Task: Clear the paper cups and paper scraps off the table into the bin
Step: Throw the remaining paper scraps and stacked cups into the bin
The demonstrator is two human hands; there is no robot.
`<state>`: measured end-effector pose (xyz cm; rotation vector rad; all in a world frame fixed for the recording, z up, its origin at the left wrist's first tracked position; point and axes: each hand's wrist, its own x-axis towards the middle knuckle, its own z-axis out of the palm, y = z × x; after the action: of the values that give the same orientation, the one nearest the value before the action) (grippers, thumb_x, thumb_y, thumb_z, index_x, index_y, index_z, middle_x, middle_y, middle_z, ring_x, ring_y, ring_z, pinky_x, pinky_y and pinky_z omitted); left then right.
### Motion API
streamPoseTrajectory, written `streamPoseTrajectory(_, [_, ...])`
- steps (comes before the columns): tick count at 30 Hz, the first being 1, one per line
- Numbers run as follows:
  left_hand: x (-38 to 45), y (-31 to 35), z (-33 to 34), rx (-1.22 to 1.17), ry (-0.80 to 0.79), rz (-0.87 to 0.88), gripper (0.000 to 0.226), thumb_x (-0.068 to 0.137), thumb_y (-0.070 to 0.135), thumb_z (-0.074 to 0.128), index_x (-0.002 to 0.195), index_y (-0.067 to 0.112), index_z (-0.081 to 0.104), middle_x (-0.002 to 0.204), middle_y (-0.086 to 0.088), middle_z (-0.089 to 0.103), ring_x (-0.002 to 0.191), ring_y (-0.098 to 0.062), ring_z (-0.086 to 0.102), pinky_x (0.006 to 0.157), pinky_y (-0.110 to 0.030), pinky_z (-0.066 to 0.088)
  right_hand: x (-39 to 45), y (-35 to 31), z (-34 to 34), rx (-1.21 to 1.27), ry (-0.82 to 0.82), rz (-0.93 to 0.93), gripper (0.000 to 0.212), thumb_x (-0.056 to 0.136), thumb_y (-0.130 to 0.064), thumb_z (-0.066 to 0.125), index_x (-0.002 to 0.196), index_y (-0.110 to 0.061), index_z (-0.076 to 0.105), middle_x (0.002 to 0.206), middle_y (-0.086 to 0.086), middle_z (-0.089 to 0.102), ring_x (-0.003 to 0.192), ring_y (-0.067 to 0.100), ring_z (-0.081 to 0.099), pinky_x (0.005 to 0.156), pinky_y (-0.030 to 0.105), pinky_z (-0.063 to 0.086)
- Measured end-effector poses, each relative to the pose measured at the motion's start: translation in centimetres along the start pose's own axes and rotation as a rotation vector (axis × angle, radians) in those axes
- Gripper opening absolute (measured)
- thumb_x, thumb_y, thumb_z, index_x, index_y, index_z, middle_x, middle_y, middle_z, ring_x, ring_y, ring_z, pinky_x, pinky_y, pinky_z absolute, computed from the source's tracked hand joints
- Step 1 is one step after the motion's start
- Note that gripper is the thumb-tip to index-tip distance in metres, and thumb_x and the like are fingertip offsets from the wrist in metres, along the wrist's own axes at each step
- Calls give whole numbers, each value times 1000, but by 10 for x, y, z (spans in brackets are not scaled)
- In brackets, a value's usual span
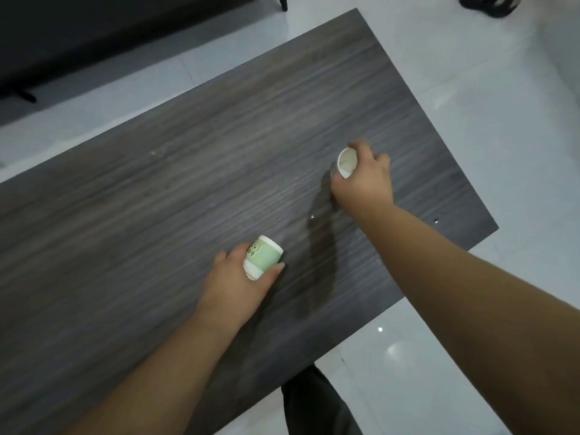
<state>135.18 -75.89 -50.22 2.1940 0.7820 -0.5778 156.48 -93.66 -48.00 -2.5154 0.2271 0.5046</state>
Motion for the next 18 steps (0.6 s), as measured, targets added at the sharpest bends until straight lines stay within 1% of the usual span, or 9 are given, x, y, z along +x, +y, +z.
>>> streamPoseTrajectory(2, [-7,-7,-5,-108,-31,-64,76,76,74,71,140,36,58,124,-1,61,107,-17,60,91,-32,48,-19,2,3,78,22,4,57,90,-41,67,145,-39,53,131,3,45,100,14,61,92,29,51])
streamPoseTrajectory(4, [-15,-13,-14,-275,-57,-176,88,65,68,70,143,33,48,132,-3,61,110,-21,66,93,-36,55,-49,-1,5,152,-9,-8,54,89,-50,67,142,-45,56,126,-8,49,89,-7,54,77,12,40])
streamPoseTrajectory(5, [-20,-16,-21,-340,-65,-215,86,62,65,70,138,35,45,130,-2,62,105,-21,68,87,-35,55,-67,-4,7,198,-49,-11,53,89,-53,66,141,-47,57,123,-16,53,88,-16,52,74,8,35])
streamPoseTrajectory(7, [-33,-27,-34,-410,-69,-218,67,67,56,77,123,40,44,118,1,67,93,-17,70,73,-31,54,-102,-9,11,285,-127,-11,51,90,-54,66,141,-48,60,109,-37,57,88,-29,52,76,8,36])
streamPoseTrajectory(9, [-48,-42,-49,-424,-38,-190,55,70,55,80,112,45,45,105,10,69,85,-12,71,65,-30,55,-132,-14,18,310,-193,-3,52,92,-52,68,143,-50,58,107,-43,56,95,-24,57,78,12,41])
streamPoseTrajectory(11, [-62,-56,-63,-448,3,-176,54,66,60,79,110,48,50,101,17,68,85,-6,71,67,-32,60,-157,-15,29,311,-252,21,65,91,-53,72,150,-53,46,128,-26,56,110,-1,61,86,23,48])
streamPoseTrajectory(14, [-78,-74,-80,-540,64,-152,46,64,69,70,107,56,56,101,21,68,83,-2,70,68,-30,63,-183,-18,46,235,-311,11,89,87,-50,79,160,-50,28,146,-4,52,127,18,59,99,37,54])
streamPoseTrajectory(16, [-86,-85,-89,-648,87,-169,36,71,64,69,105,55,58,99,20,69,80,0,72,60,-23,59,-195,-20,56,202,-392,-54,101,85,-47,82,163,-50,18,144,-8,55,125,12,60,102,38,54])
streamPoseTrajectory(18, [-89,-93,-96,-824,57,-229,29,83,50,70,110,47,60,102,8,74,72,-7,76,58,-27,60,-204,-22,64,180,-482,-107,108,82,-52,84,162,-56,12,131,-24,59,114,0,62,96,28,53])
